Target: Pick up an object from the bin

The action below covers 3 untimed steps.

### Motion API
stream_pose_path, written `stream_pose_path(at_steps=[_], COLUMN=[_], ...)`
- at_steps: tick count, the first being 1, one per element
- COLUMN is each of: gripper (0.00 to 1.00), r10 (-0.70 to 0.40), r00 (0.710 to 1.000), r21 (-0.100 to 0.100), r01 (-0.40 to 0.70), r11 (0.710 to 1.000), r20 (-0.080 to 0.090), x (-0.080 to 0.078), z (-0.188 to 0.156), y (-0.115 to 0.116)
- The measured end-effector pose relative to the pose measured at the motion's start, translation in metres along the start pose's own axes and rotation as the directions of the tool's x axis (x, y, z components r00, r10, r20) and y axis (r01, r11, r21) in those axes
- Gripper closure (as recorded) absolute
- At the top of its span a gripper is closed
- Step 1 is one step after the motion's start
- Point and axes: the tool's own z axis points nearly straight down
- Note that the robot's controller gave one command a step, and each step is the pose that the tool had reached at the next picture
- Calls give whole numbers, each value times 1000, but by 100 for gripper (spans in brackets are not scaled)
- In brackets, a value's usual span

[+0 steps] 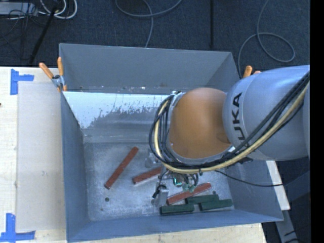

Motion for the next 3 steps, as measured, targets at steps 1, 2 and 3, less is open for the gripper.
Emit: stream_pose_path(at_steps=[1,2,3], gripper=[0,0,0], r10=[78,82,89], r00=[997,997,996], r21=[0,-2,-3], r01=[-78,-82,-88], r11=[997,997,996], r20=[6,9,9], x=[-65,-65,-65], z=[109,109,109], y=[-41,-40,-41])
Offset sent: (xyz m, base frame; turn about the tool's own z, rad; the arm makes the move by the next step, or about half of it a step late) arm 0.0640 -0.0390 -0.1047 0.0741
